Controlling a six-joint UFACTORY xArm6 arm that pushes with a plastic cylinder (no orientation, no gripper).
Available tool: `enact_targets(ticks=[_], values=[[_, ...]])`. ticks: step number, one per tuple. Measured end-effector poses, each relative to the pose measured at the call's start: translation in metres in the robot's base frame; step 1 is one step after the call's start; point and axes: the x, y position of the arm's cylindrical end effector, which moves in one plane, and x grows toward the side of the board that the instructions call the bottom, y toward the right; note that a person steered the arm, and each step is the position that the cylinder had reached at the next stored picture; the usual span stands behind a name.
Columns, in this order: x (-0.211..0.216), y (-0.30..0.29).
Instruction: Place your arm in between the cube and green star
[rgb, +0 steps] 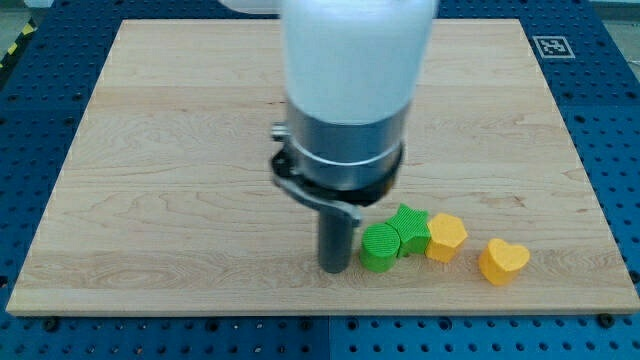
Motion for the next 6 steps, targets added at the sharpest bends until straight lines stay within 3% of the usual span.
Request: enact_targets(ticks=[1, 2, 4, 6], values=[[-0.027, -0.072], [-0.079, -0.064], [-0.08, 0.029], [-0.074, 0.166]])
